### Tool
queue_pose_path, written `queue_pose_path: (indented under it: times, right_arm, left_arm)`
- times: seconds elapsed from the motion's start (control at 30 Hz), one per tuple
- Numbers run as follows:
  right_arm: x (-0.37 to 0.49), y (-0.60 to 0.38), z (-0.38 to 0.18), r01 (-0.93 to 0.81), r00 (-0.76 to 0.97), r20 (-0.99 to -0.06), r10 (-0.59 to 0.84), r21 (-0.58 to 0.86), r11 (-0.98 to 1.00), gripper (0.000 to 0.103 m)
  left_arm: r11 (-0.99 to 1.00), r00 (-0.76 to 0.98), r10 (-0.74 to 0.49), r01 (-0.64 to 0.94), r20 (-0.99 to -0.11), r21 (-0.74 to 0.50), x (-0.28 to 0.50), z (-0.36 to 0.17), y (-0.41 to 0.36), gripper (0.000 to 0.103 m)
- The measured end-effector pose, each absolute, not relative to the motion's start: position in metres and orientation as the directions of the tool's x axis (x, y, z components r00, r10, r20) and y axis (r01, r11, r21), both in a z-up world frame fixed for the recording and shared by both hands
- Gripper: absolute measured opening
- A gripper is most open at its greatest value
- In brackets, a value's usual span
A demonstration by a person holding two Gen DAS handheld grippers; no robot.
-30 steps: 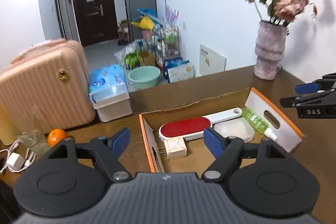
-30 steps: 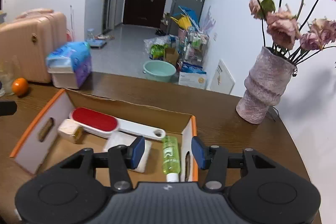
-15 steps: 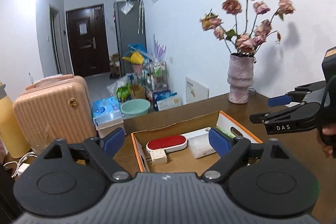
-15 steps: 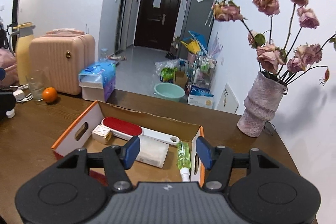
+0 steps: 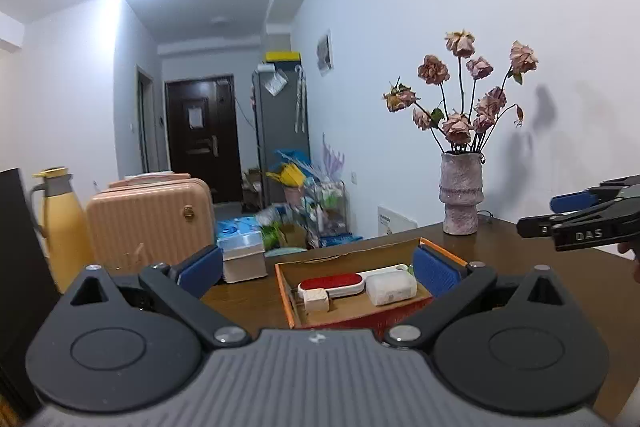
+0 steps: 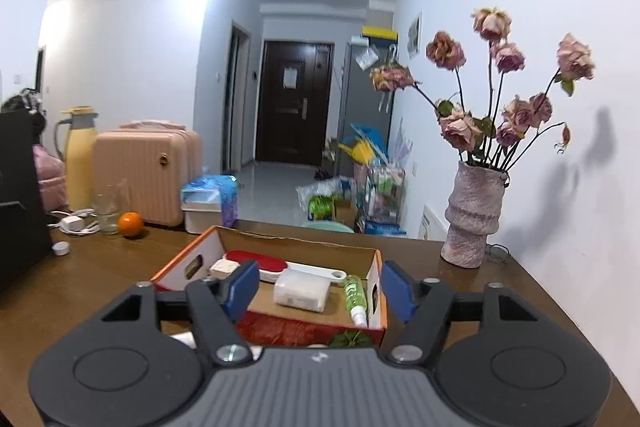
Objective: Organize rigid objects
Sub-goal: 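Withdraw both open grippers from the box back over the table, then move the left tool to the white tube while the right tool reaches the white tape roll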
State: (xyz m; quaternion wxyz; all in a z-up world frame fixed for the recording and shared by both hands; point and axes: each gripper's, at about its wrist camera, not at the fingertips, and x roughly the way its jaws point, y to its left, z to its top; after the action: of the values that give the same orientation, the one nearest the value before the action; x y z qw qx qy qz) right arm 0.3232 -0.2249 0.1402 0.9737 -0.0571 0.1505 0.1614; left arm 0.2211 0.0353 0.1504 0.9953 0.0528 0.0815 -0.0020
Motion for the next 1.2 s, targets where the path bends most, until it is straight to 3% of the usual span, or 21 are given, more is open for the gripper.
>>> queue_pose_path:
  times: [0.07,0.23,0.57,1.2]
  right_arm:
    - [0.298,-0.227,0.129,-0.353,0.905,-0.286,0.316,-0.086,0.932,0.076]
    - [0.252,-0.225,0.092,-0.364,0.907,-0.291,0.305,-0.177,0.914,0.077]
    - [0.179,-0.226,0.030,-0.331,0.908,-0.299,0.292,-0.088,0.939,0.082]
    - [0.217,-0.211,0.001,-0.354,0.867,-0.398,0.300,-0.068,0.933,0.082]
  left_arm:
    - [0.994,0.990,0.007,0.009,-0.144,0.113,0.201,0.136,0.032,0.103]
    - [0.991,0.983,0.058,-0.036,-0.174,0.131,0.169,0.089,0.027,0.103]
    - [0.998,0.967,0.055,-0.043,-0.249,0.051,0.128,0.039,0.035,0.103]
    - [0.998,0.927,0.046,-0.027,-0.371,0.055,0.190,0.012,0.036,0.103]
